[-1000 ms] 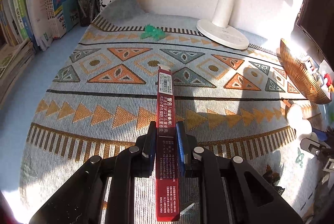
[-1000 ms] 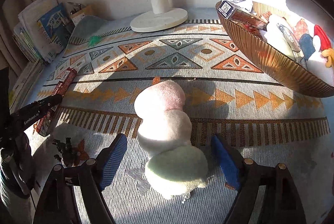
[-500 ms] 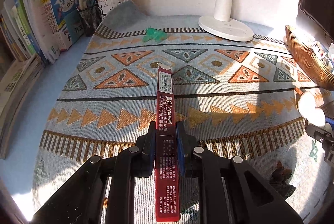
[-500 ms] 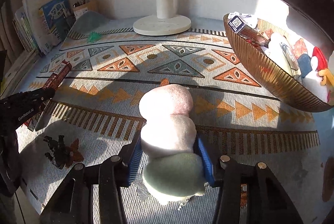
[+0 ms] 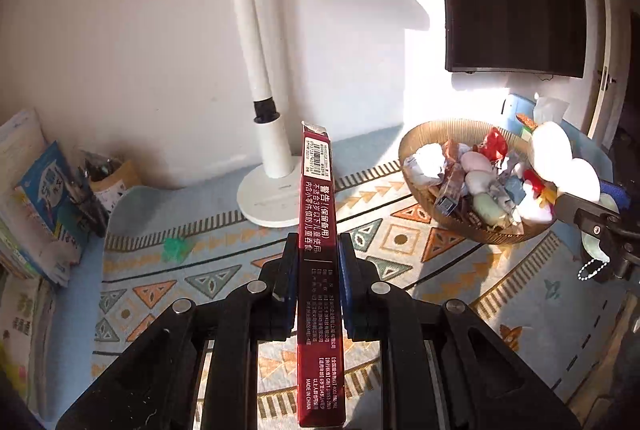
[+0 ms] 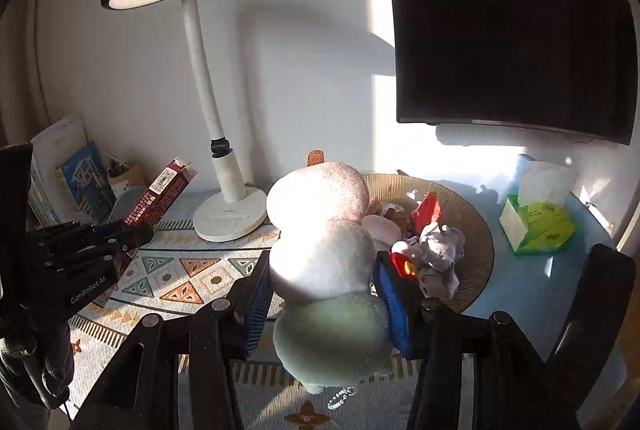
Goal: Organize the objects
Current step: 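Carry the dark red box and stacked plush toy over the amber bowl, then open both grippers to drop the box and plush toy into the bowl, then move both grippers back over the rug toward the last toys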
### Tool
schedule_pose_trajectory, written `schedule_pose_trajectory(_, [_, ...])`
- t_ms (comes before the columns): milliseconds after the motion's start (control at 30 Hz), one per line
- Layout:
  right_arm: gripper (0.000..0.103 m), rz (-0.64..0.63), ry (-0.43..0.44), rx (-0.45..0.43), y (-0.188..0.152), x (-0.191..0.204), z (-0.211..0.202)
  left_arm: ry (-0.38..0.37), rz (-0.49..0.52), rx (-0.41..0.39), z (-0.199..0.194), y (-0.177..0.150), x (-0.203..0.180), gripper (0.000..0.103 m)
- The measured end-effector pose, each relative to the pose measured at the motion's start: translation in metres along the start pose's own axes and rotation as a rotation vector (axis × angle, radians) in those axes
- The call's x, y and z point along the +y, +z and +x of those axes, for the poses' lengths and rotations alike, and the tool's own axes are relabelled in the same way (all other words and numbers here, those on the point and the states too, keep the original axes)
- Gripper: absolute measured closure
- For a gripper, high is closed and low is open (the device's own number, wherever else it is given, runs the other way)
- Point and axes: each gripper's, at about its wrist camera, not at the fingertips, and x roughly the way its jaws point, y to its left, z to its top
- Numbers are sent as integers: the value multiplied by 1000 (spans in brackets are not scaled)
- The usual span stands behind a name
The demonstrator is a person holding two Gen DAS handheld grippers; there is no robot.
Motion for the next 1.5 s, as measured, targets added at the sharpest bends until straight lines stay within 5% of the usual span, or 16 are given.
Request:
schedule_pose_trajectory(167, [54, 163, -91, -22, 40, -56, 12, -138, 17, 15, 43, 60, -53, 89])
schedule_pose_trajectory(400, [52, 246, -128, 18, 59, -93, 50, -244, -9, 79, 103, 87, -93, 89])
schedule_pose_trajectory(500, [32, 266, -108, 70, 56, -99, 71, -283, -22, 77, 116, 91, -102, 86])
schedule_pose_trajectory(567, [30, 281, -89, 96, 49, -100, 76, -310, -42, 90, 120, 91, -102, 59])
schedule_pose_trajectory(700, [30, 238, -103, 113, 35, -96, 73, -316, -70, 73, 108, 81, -92, 29])
schedule_pose_trajectory(867, [10, 141, -58, 87, 21, -55, 50, -323, -116, 40, 73, 65, -59, 25])
schedule_pose_trajectory(1033, [0, 97, 96, 50, 6, 4, 21, -245, -164, -12, 21, 36, -3, 19])
schedule_pose_trajectory(1100, [0, 97, 239, 109, -2, 27, 26, -250, -207, -11, 3, 20, 27, 11])
schedule_pose_trajectory(1200, [0, 112, 407, 203, -21, 55, 41, -427, -332, 48, -14, -14, 72, 7])
schedule_pose_trajectory(1333, [0, 87, 444, 296, -48, 92, 61, -596, -458, 86, -30, -60, 114, 8])
schedule_pose_trajectory(1500, [0, 0, 331, 329, -66, 123, 80, -820, -542, 85, -47, -99, 142, 8])
